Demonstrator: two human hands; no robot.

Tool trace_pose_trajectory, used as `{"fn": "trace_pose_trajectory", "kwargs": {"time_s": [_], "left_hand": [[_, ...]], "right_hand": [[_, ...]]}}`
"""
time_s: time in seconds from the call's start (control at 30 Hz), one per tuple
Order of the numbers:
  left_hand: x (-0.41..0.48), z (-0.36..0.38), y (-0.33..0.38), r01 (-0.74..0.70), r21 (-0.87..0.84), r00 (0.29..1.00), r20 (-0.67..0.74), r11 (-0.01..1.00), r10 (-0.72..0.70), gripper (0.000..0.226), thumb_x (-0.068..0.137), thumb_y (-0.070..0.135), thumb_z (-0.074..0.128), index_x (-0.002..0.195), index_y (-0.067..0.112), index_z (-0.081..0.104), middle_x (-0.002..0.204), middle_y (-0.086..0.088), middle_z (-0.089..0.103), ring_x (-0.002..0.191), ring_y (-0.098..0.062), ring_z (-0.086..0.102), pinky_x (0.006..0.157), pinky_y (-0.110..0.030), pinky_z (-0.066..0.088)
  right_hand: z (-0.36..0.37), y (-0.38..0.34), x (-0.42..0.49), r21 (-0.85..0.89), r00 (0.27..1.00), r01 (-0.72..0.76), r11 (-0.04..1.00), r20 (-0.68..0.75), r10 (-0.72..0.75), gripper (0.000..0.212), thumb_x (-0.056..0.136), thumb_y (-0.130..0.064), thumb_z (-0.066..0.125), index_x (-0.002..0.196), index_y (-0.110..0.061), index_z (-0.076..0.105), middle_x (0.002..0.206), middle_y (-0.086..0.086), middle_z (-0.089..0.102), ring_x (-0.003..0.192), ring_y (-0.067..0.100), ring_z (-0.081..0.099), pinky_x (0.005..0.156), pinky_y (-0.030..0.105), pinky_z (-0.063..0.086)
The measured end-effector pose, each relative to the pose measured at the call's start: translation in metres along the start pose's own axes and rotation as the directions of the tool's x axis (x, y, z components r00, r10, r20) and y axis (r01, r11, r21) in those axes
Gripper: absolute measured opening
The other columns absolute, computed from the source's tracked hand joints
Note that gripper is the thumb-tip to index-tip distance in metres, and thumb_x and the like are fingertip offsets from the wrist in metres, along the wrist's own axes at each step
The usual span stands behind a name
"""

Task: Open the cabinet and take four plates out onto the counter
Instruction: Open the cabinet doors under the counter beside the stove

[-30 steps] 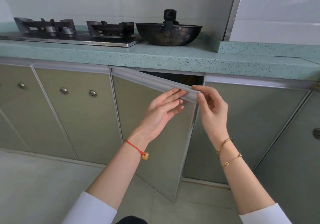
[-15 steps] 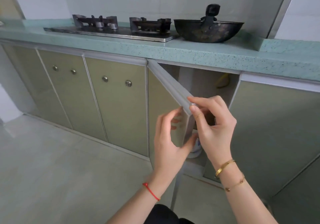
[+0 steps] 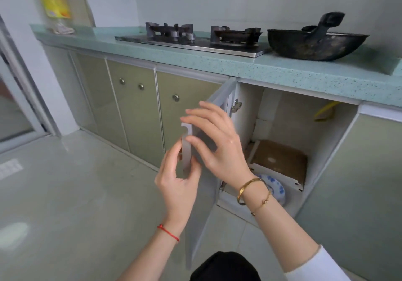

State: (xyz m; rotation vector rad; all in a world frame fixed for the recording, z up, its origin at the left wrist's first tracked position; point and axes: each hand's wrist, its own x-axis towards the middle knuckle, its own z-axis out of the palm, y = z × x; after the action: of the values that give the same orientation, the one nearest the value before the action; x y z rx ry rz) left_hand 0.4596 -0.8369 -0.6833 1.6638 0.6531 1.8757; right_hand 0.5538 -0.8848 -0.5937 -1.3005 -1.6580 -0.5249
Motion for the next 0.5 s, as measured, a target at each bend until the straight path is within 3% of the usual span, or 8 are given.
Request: {"fn": "trace_pose_trajectory", "kwargs": {"time_s": [0.1, 0.23, 0.37, 0.5], "left_hand": [[0.018, -0.012, -0.013, 0.064, -0.026, 0.998, -0.008, 0.998, -0.065, 0.043, 0.086, 0.010, 0.069, 0.129, 0.012, 0.063, 0.120, -0.007, 0.072, 0.105, -0.026, 0.071, 0.088, -0.051, 0.057], [0.041, -0.024, -0.023, 0.143, -0.069, 0.990, 0.008, 0.987, -0.143, 0.051, 0.089, 0.002, 0.065, 0.137, 0.017, 0.057, 0.135, 0.000, 0.065, 0.121, -0.014, 0.064, 0.098, -0.036, 0.054], [0.057, -0.032, -0.032, 0.221, -0.113, 0.975, 0.062, 0.969, -0.215, 0.049, 0.092, 0.000, 0.062, 0.138, 0.015, 0.056, 0.134, 0.001, 0.065, 0.121, -0.009, 0.064, 0.098, -0.025, 0.051], [0.059, -0.038, -0.030, 0.218, -0.105, 0.971, 0.118, 0.970, -0.206, 0.046, 0.092, 0.002, 0.063, 0.136, 0.015, 0.057, 0.131, 0.007, 0.067, 0.121, -0.009, 0.064, 0.103, -0.032, 0.052]], "right_hand": [[0.026, -0.001, 0.019, 0.051, 0.998, -0.010, 0.999, 0.067, 0.006, 0.026, 0.093, -0.021, 0.059, 0.118, -0.015, 0.062, 0.122, -0.005, 0.063, 0.134, 0.014, 0.045, 0.113, 0.039, 0.032], [0.056, 0.001, 0.037, 0.052, 0.995, -0.011, 0.999, 0.098, 0.006, 0.025, 0.095, -0.024, 0.056, 0.119, -0.017, 0.060, 0.119, -0.006, 0.061, 0.125, 0.010, 0.050, 0.117, 0.040, 0.028], [0.077, 0.001, 0.048, 0.050, 0.996, -0.035, 0.998, 0.078, 0.031, 0.024, 0.094, -0.022, 0.056, 0.118, -0.019, 0.060, 0.118, -0.006, 0.060, 0.118, 0.011, 0.053, 0.116, 0.042, 0.028], [0.081, 0.004, 0.043, 0.086, 0.999, -0.033, 0.996, 0.032, 0.030, 0.026, 0.094, -0.022, 0.058, 0.120, -0.019, 0.061, 0.123, -0.006, 0.060, 0.128, 0.010, 0.048, 0.117, 0.040, 0.029]]}}
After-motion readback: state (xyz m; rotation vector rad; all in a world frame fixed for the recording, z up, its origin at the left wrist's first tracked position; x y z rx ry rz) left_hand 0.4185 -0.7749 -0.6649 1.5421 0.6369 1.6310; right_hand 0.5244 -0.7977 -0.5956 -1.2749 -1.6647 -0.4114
